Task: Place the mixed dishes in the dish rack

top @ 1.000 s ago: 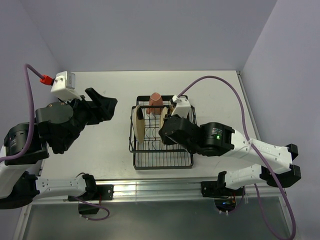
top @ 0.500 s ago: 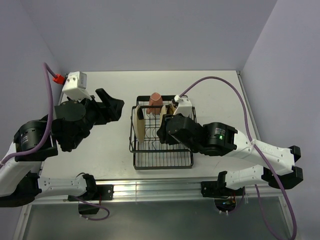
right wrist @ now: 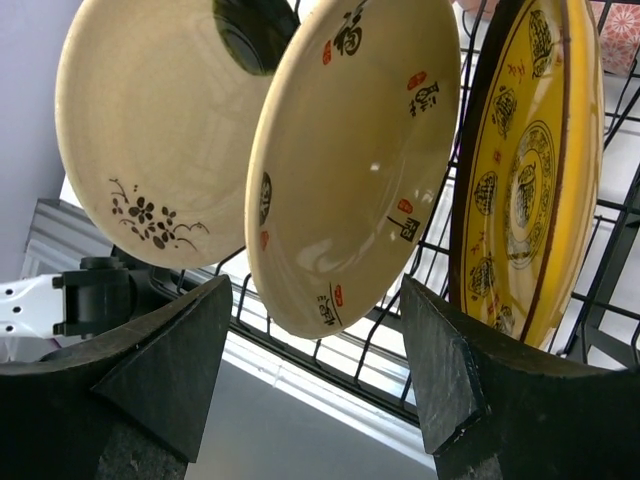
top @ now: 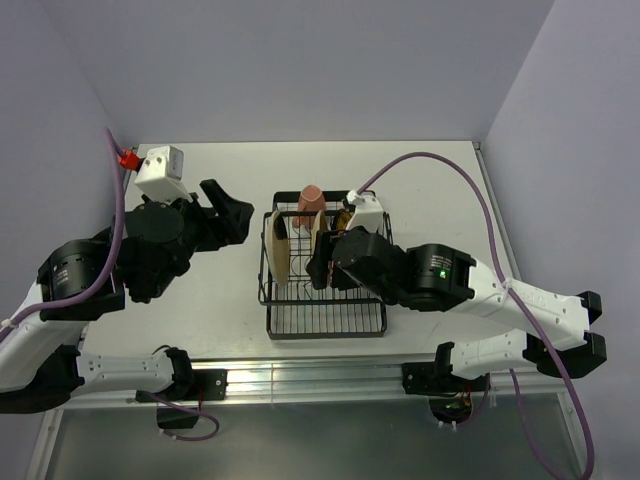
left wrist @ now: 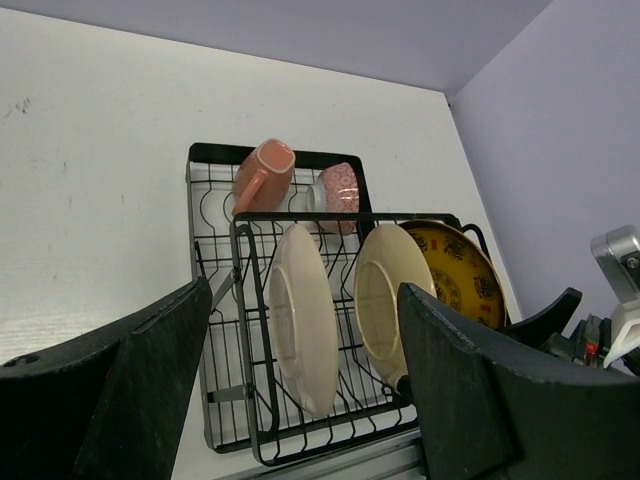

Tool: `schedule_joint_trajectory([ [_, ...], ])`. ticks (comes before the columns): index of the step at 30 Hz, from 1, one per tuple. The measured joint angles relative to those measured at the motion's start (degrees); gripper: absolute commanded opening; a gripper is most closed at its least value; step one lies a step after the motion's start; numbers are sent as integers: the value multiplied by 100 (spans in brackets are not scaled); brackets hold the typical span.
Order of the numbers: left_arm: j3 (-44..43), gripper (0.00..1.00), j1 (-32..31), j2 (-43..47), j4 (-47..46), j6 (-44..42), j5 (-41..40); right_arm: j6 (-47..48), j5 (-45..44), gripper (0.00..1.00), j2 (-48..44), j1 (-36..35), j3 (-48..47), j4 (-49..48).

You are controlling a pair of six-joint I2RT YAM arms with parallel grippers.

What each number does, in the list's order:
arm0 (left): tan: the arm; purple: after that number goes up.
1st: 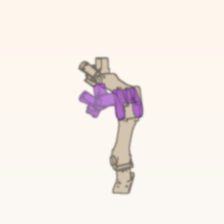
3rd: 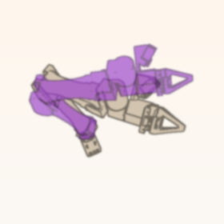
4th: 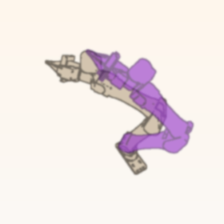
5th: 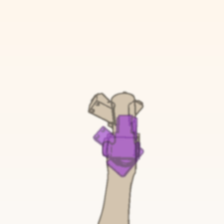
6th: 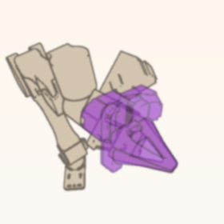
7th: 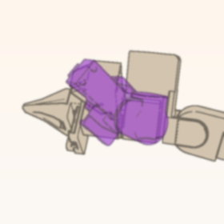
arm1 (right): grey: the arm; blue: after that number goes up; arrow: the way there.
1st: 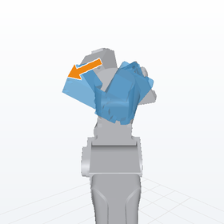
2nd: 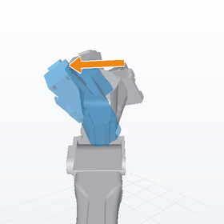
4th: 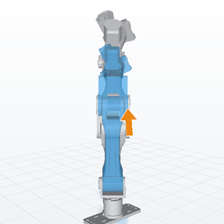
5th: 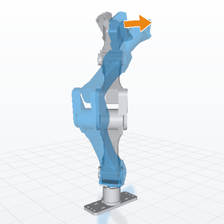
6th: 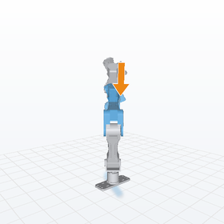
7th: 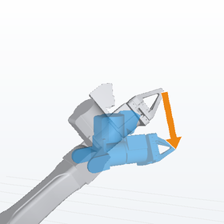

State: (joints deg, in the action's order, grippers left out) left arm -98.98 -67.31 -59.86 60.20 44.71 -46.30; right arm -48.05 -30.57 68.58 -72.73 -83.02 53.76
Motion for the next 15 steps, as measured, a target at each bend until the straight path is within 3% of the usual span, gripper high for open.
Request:
schedule_joint_trajectory([
  [15,109,81,0,-59,-81,2,2,83,-380,75,26,-175,-1224,350],
])
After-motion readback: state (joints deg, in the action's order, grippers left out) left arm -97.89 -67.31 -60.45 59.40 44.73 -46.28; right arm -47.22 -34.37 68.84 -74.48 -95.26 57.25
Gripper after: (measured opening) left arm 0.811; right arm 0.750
